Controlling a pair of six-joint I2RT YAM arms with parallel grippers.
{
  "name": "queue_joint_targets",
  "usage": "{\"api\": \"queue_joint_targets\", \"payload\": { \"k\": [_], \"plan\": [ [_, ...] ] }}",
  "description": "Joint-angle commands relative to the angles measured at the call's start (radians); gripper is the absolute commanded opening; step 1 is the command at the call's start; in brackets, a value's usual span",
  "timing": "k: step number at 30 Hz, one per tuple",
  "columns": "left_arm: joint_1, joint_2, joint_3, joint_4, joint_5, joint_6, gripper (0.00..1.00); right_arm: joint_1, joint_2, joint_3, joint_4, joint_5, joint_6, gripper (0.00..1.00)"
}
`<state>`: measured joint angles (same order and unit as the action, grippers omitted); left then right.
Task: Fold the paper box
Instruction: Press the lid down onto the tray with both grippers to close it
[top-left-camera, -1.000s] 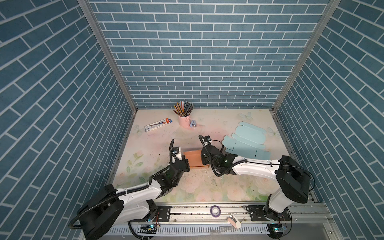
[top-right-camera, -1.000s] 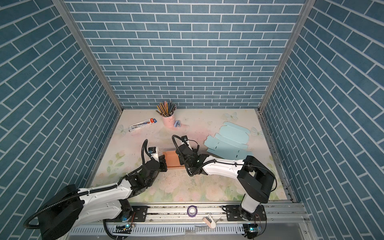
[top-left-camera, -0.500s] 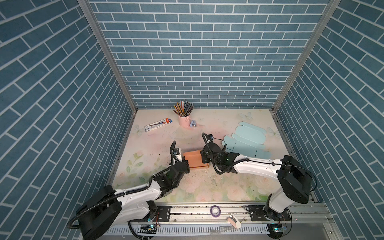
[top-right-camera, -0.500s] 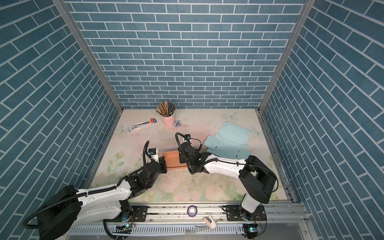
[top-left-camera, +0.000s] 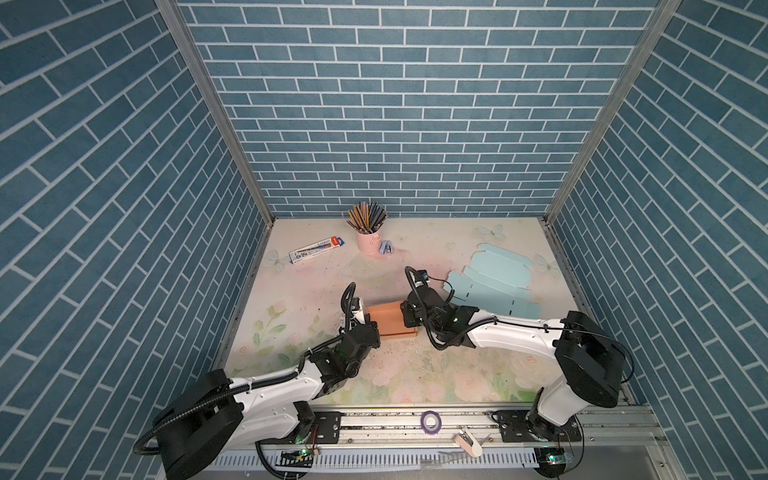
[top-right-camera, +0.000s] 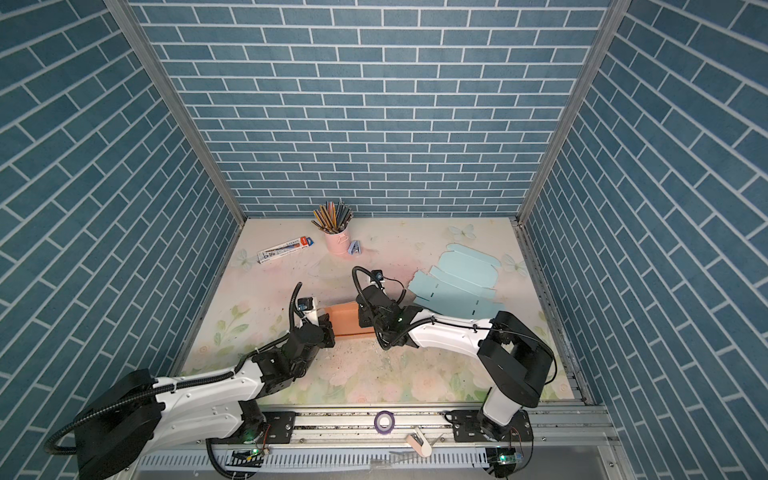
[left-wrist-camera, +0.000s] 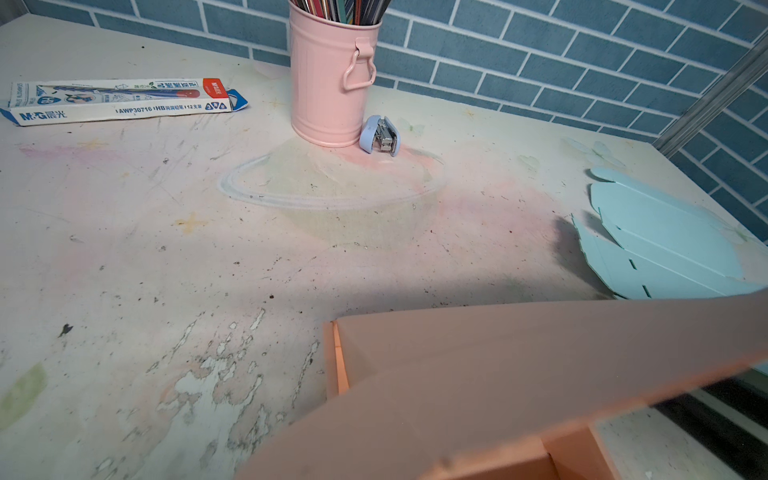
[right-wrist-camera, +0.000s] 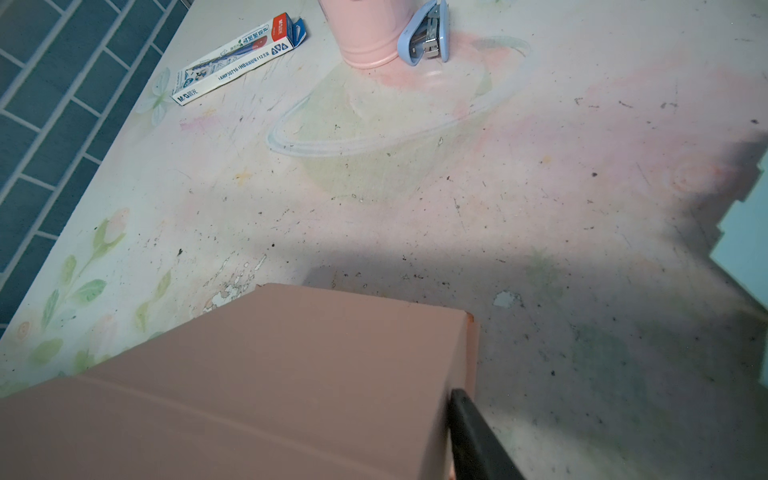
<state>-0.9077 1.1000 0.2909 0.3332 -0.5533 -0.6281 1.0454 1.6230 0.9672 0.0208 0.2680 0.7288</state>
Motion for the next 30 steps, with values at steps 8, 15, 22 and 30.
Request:
{"api": "queue_joint_targets", "payload": {
  "k": [8,15,22,30],
  "plan": [
    [-0.028,-0.089,0.089,-0.216,0.091,-0.082,0.0,0.021,-0.033,0.013,-0.014,-0.077,0.032,0.43],
    [-0.028,-0.021,0.044,-0.108,0.095,-0.088,0.0,0.021,-0.012,0.036,-0.066,-0.059,-0.002,0.43],
    [-0.041,0.029,-0.039,0.037,0.07,-0.07,0.0,0.024,-0.016,-0.006,-0.056,-0.076,0.0,0.43],
    [-0.079,0.032,-0.064,0.057,0.011,-0.034,0.0,0.049,-0.068,-0.049,-0.039,-0.06,-0.024,0.46]
  ]
}}
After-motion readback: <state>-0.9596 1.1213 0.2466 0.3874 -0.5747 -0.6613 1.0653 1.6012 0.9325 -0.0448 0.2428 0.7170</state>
